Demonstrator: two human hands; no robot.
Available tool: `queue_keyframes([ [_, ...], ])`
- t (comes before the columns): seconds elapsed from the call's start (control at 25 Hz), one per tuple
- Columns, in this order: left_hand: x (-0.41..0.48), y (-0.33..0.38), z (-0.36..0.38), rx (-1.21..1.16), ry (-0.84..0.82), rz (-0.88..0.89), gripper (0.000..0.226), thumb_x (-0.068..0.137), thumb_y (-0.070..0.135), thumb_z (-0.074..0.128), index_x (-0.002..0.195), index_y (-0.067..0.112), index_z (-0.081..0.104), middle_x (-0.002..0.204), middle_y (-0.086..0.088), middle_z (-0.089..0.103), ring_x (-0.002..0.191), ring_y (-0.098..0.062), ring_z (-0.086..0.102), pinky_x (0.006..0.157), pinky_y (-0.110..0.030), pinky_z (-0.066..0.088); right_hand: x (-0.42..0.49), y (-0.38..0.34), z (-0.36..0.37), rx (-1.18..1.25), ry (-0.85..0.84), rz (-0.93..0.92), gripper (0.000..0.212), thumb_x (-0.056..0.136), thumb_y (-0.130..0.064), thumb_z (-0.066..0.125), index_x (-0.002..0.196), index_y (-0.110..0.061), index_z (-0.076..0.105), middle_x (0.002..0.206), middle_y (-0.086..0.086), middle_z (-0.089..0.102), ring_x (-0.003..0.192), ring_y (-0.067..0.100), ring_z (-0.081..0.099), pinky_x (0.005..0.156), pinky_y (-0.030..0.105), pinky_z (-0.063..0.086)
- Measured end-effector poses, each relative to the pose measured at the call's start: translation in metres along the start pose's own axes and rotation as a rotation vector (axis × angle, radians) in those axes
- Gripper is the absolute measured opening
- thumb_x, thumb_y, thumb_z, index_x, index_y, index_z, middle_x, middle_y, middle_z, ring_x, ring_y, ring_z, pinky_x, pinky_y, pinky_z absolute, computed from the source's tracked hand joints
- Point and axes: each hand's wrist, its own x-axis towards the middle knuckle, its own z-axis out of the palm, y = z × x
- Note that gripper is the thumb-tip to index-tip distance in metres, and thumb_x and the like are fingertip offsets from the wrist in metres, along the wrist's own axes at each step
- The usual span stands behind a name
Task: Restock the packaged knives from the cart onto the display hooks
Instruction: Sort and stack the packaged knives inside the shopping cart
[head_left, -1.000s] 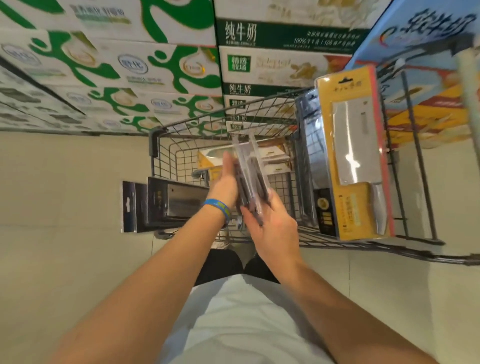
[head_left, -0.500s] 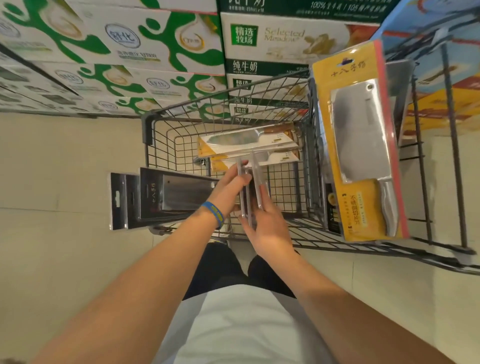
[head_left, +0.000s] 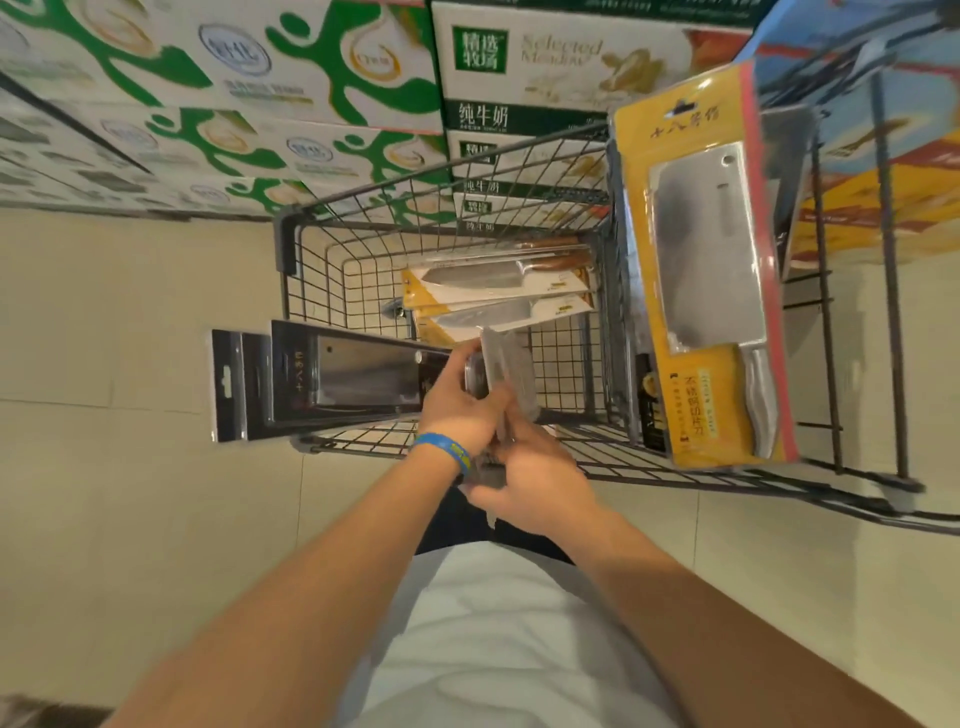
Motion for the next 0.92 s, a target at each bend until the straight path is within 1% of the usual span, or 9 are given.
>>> queue_keyframes([
  [0.08, 0.002, 0.009, 0.008, 0.106, 0.062, 0.01, 0.052, 0.088, 0.026, 0.065, 0.125, 0.057, 0.047, 0.113, 0.016, 0.063, 0.079, 0.002, 0.06, 0.056, -0.008, 0.049, -0.001, 0.0, -0.01, -0.162, -0.015, -0.023, 0.065, 0.085, -0.055, 0.069, 0.14, -0.022, 0.054, 0.13, 0.002, 0.058, 0.107, 0.024, 0.062, 0.078, 0.028, 0.047],
  [0.2, 0.008, 0.008, 0.014, 0.183, 0.015, 0.088, 0.064, 0.088, 0.01, 0.061, 0.133, 0.053, 0.045, 0.133, 0.011, 0.052, 0.079, -0.006, 0.062, 0.072, -0.023, 0.058, -0.011, 0.001, -0.029, -0.429, -0.087, -0.095, 0.043, 0.087, -0.059, 0.058, 0.107, -0.024, 0.073, 0.101, 0.002, 0.069, 0.091, 0.024, 0.066, 0.073, 0.032, 0.054],
  [0.32, 0.005, 0.01, 0.02, 0.322, -0.039, 0.09, 0.056, 0.086, 0.008, 0.062, 0.111, 0.056, 0.046, 0.118, 0.001, 0.061, 0.068, -0.009, 0.061, 0.055, -0.025, 0.054, -0.025, 0.01, -0.039, -0.138, 0.006, 0.002, 0.035, 0.075, -0.056, 0.052, 0.083, -0.027, 0.068, 0.078, -0.004, 0.067, 0.073, 0.018, 0.063, 0.062, 0.032, 0.054],
  [0.4, 0.002, 0.009, 0.024, 0.323, 0.0, 0.074, 0.058, 0.086, 0.006, 0.062, 0.113, 0.054, 0.045, 0.118, 0.0, 0.06, 0.069, -0.013, 0.063, 0.05, -0.024, 0.05, -0.022, 0.012, -0.038, 0.273, 0.165, 0.185, 0.025, 0.079, -0.046, 0.053, 0.1, -0.035, 0.06, 0.099, -0.001, 0.069, 0.087, 0.018, 0.065, 0.07, 0.032, 0.053],
  [0.48, 0.0, 0.008, 0.024, 0.233, 0.078, 0.015, 0.058, 0.088, 0.011, 0.063, 0.127, 0.049, 0.043, 0.122, -0.005, 0.061, 0.071, -0.019, 0.066, 0.047, -0.022, 0.048, 0.006, 0.005, -0.033, 0.588, 0.127, 0.429, 0.049, 0.099, -0.027, 0.051, 0.145, -0.039, 0.042, 0.148, 0.008, 0.051, 0.126, 0.029, 0.057, 0.097, 0.038, 0.049],
  [0.52, -0.004, 0.007, 0.023, 0.193, 0.11, -0.032, 0.06, 0.089, 0.015, 0.064, 0.133, 0.047, 0.04, 0.122, -0.009, 0.063, 0.077, -0.024, 0.069, 0.051, -0.024, 0.051, 0.017, -0.001, -0.031, 0.713, 0.051, 0.551, 0.054, 0.107, -0.025, 0.046, 0.157, -0.034, 0.031, 0.16, 0.011, 0.038, 0.138, 0.034, 0.047, 0.106, 0.042, 0.043],
  [0.64, -0.007, 0.005, 0.017, 0.196, 0.116, -0.11, 0.064, 0.088, 0.021, 0.065, 0.138, 0.046, 0.035, 0.114, -0.013, 0.067, 0.085, -0.029, 0.071, 0.075, -0.037, 0.061, 0.041, -0.02, -0.035, 1.056, -0.179, 0.744, 0.061, 0.106, -0.049, 0.044, 0.156, -0.013, 0.038, 0.158, 0.018, 0.042, 0.143, 0.036, 0.04, 0.117, 0.043, 0.03],
  [0.8, -0.005, 0.001, 0.008, 0.245, 0.069, -0.097, 0.061, 0.084, 0.025, 0.068, 0.132, 0.047, 0.037, 0.1, -0.01, 0.067, 0.075, -0.024, 0.07, 0.066, -0.034, 0.061, 0.021, -0.017, -0.041, 0.71, -0.165, 0.5, 0.05, 0.106, -0.041, 0.048, 0.152, -0.019, 0.045, 0.15, 0.013, 0.053, 0.136, 0.031, 0.048, 0.108, 0.039, 0.038],
  [0.92, -0.001, -0.001, 0.011, 0.341, 0.049, -0.055, 0.062, 0.084, 0.029, 0.068, 0.133, 0.047, 0.035, 0.097, -0.004, 0.064, 0.077, -0.022, 0.066, 0.069, -0.033, 0.057, -0.026, -0.014, -0.051, 0.221, 0.143, 0.105, 0.037, 0.104, -0.038, 0.043, 0.137, -0.034, 0.058, 0.12, -0.003, 0.069, 0.107, 0.017, 0.063, 0.09, 0.034, 0.054],
])
